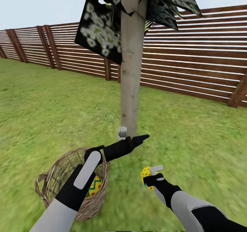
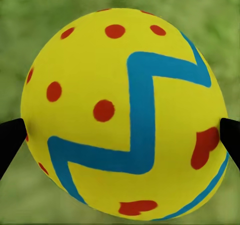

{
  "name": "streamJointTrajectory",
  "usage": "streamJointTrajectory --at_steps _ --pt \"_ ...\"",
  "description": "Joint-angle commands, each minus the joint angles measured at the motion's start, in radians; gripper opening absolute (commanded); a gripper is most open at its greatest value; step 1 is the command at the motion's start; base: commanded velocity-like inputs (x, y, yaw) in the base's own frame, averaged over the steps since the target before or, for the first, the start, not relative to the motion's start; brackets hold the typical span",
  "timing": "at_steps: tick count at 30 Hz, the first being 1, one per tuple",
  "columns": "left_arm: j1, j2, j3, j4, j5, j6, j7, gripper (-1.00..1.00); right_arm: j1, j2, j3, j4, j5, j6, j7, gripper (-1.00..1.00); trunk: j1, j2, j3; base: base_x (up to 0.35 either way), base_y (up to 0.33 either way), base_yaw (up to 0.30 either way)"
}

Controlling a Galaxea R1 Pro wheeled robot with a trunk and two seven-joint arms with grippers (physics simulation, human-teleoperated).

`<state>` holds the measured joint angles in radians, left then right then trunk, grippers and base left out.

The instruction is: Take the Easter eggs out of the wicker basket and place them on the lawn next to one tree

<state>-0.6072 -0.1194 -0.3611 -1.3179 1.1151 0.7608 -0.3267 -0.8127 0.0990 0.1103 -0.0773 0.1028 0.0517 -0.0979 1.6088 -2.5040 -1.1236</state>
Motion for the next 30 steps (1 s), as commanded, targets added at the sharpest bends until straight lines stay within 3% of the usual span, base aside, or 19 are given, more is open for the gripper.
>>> streamJointTrajectory --at_steps 1,30 --pt "-0.001 0.0 0.001 0.0 0.003 0.005 -0.002 1.0 0.0 0.0 0.005 -0.001 0.011 0.005 -0.005 -1.0 0.0 -0.001 -0.005 0.0 0.0 0.0" --pt "-0.001 -0.001 0.001 0.0 0.003 0.005 -0.002 1.0 -0.003 0.001 0.005 -0.006 0.014 -0.021 0.003 -1.0 0.013 -0.007 -0.117 0.0 0.0 0.0"
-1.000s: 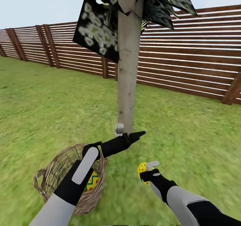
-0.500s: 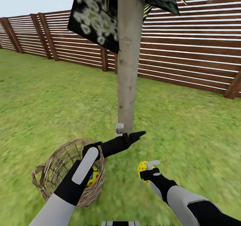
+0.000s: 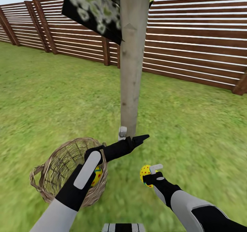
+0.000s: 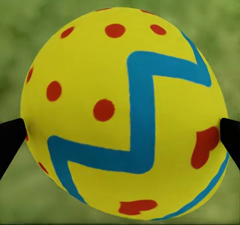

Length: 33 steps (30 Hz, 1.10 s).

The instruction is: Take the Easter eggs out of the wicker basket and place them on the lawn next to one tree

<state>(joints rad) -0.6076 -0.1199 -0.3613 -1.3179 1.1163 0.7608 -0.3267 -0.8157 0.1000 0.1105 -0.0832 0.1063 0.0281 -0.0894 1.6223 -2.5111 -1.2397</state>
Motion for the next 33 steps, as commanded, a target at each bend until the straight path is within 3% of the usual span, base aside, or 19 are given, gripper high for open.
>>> streamJointTrajectory --at_steps 1,14,18,23,25,28,33 --pt "0.0 0.0 0.001 0.0 0.002 0.005 -0.002 1.0 0.0 0.0 0.005 0.0 0.01 0.003 -0.005 -1.0 0.0 -0.001 -0.005 0.0 0.0 0.0" --pt "0.0 0.0 0.001 0.0 0.002 0.005 -0.002 1.0 0.0 0.0 0.005 -0.001 0.01 0.001 -0.006 -1.0 0.006 -0.004 -0.055 0.0 0.0 0.0" --pt "0.0 0.0 0.001 0.0 0.002 0.005 -0.002 1.0 0.0 -0.001 0.003 0.0 0.009 -0.065 -0.014 -1.0 0.008 -0.005 -0.07 0.0 0.0 0.0" --pt "0.0 -0.001 0.001 0.0 0.002 0.005 -0.002 1.0 0.0 0.0 0.004 0.0 0.009 -0.07 -0.066 -1.0 0.01 -0.006 -0.09 0.0 0.0 0.0" --pt "0.0 0.0 0.001 0.0 0.005 0.005 -0.004 1.0 0.0 0.0 0.004 0.0 0.01 -0.07 -0.069 -1.0 0.01 -0.006 -0.09 0.0 0.0 0.0" --pt "-0.001 0.004 0.002 0.002 0.036 0.005 -0.037 1.0 0.0 0.0 0.004 0.0 0.01 -0.064 -0.069 -1.0 0.01 -0.006 -0.09 0.0 0.0 0.0" --pt "0.0 0.005 0.002 0.002 0.042 0.005 -0.044 1.0 0.0 0.0 0.005 0.0 0.007 -0.056 -0.072 -1.0 0.01 -0.006 -0.09 0.0 0.0 0.0"
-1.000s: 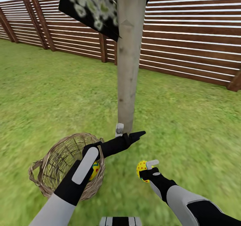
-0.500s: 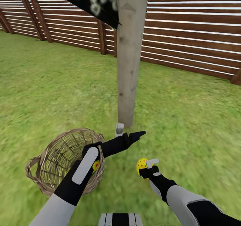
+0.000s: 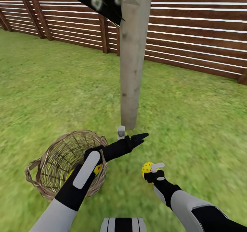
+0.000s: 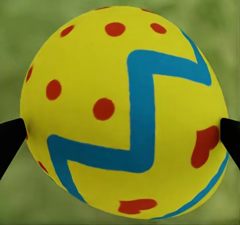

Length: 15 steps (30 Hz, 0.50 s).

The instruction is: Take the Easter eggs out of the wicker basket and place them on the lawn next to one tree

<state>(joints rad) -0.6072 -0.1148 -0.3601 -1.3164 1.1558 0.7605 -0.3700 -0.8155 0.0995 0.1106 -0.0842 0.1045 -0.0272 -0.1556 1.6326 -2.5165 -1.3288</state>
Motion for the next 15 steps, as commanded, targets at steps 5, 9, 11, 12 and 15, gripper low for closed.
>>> streamJointTrajectory --at_steps 5,9,11,12,15 --pt "-0.001 0.0 0.0 0.0 0.003 0.005 -0.001 1.0 -0.001 0.002 0.004 0.001 0.007 0.001 -0.042 -1.0 0.0 0.0 -0.001 0.0 0.0 0.0" --pt "0.0 -0.001 0.0 0.0 0.003 0.005 -0.001 1.0 -0.001 0.002 0.004 0.002 0.006 0.034 -0.051 -1.0 0.0 0.0 -0.001 0.0 0.0 0.0" --pt "-0.001 -0.001 0.0 0.0 0.004 0.005 -0.006 1.0 -0.001 0.001 0.004 0.002 0.006 0.037 -0.051 -1.0 0.0 0.0 -0.001 0.0 0.0 0.0" --pt "-0.001 -0.002 0.0 0.0 0.004 0.005 -0.009 1.0 -0.001 0.001 0.004 0.002 0.006 0.038 -0.051 -1.0 0.0 0.0 -0.005 0.0 0.0 0.0" --pt "-0.001 -0.002 -0.001 0.0 0.004 0.005 -0.012 1.0 -0.001 0.002 0.004 0.001 0.007 0.038 -0.051 -1.0 0.002 -0.001 -0.016 0.0 0.0 0.0"
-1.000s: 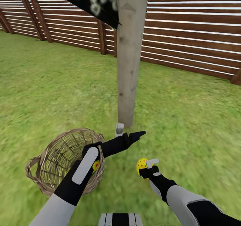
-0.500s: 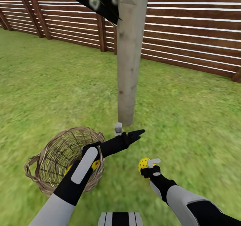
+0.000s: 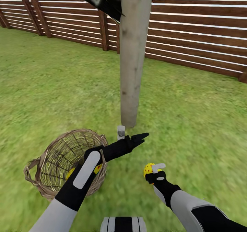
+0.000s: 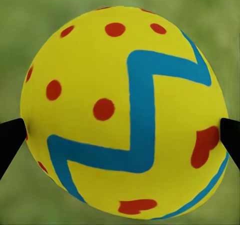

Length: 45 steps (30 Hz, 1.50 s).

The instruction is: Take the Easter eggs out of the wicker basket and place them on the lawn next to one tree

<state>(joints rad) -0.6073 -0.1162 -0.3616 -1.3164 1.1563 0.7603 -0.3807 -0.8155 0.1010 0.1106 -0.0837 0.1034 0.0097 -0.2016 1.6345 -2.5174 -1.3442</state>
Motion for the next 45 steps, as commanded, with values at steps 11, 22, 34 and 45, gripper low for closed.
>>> streamJointTrajectory --at_steps 11,22,34,45 --pt "-0.001 0.0 -0.007 0.0 0.003 0.005 -0.001 1.0 -0.001 -0.001 0.004 0.001 0.01 0.001 -0.005 -1.0 0.005 -0.003 -0.043 0.0 0.0 0.0" --pt "-0.001 0.0 -0.007 0.0 0.003 0.005 -0.001 1.0 -0.001 0.0 0.003 -0.001 0.012 -0.01 -0.003 1.0 0.007 -0.004 -0.063 0.0 0.0 0.0" --pt "0.0 0.0 -0.007 0.002 0.003 0.005 -0.001 1.0 -0.001 -0.001 0.003 -0.001 0.012 -0.014 0.003 1.0 0.007 -0.004 -0.063 0.0 0.0 0.0" --pt "-0.001 0.0 -0.007 0.003 0.003 0.005 -0.001 1.0 -0.001 -0.001 0.003 -0.008 0.012 -0.015 0.006 1.0 0.007 -0.004 -0.063 0.0 0.0 0.0"
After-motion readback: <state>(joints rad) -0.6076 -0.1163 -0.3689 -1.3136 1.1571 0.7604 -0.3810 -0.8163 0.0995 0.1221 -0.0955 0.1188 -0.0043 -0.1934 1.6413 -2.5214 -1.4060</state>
